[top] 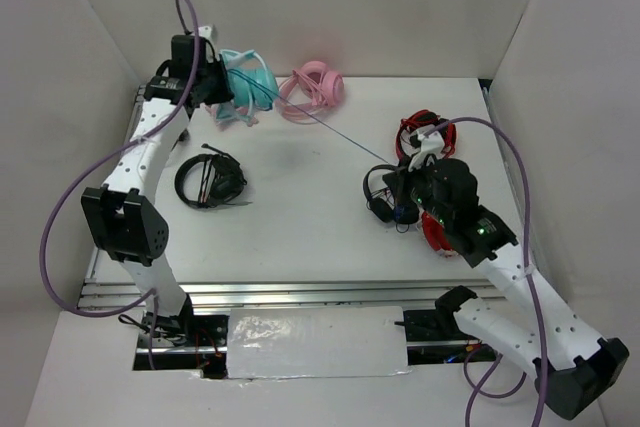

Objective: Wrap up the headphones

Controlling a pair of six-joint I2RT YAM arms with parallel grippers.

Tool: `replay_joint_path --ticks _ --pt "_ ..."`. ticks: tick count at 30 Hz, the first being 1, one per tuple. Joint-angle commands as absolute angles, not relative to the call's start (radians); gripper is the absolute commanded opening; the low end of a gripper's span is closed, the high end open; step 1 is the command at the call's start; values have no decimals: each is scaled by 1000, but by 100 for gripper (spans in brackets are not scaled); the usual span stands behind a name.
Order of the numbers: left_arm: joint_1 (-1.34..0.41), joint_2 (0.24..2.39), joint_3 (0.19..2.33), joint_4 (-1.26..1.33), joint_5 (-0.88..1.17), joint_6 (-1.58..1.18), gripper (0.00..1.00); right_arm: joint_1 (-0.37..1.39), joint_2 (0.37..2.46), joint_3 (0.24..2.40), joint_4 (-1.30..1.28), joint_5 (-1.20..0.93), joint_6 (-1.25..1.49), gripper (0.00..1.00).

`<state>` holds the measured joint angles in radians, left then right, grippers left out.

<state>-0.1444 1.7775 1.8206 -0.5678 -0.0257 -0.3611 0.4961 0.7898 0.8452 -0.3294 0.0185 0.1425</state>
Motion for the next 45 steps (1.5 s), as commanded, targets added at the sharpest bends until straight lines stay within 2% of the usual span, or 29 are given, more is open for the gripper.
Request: replay_joint_path --ticks 1,6,10,14,18,24,27,29,32,33,36,38,39,42,45 --pt "-89 1749 1902 -528 76 -446 0 502 781 778 -270 -75 198 0" --pt "-83 1701 1905 -465 331 -460 0 489 850 670 -142 -225 177 0" --pt "-91 1643 1887 -410 494 -452 0 462 1024 701 -78 -284 124 0" --pt "-100 1591 1893 -371 703 -459 0 413 1219 826 -51 -288 110 0" --pt "-150 1517 1881 -382 756 -423 0 350 1405 928 -5 -284 110 0" --pt "-276 1387 1818 -397 876 -295 0 276 1638 1210 -47 -282 49 0" --pt "-345 1352 1767 -380 942 -249 0 233 1701 1310 -29 -371 13 0" --pt "-391 1345 1743 -382 933 -216 0 219 1723 1331 44 -442 -17 0" --pt "-514 1373 1750 -495 837 -12 0 199 1765 1371 86 -512 -41 0" --pt "-576 1418 1767 -529 725 35 0 195 1775 1403 86 -523 -41 0" --pt "-676 1554 1854 -716 735 243 0 170 1807 1498 23 -564 -72 0" --pt "-762 1645 1909 -822 640 314 0 167 1812 1576 -24 -545 -89 0" --pt "-790 1667 1914 -834 509 324 0 164 1812 1598 -69 -534 -115 0" --pt "-844 1713 1879 -812 297 314 0 156 1786 1646 -123 -453 -136 0" --pt "-854 1713 1803 -744 193 311 0 132 1732 1675 -153 -428 -170 0"
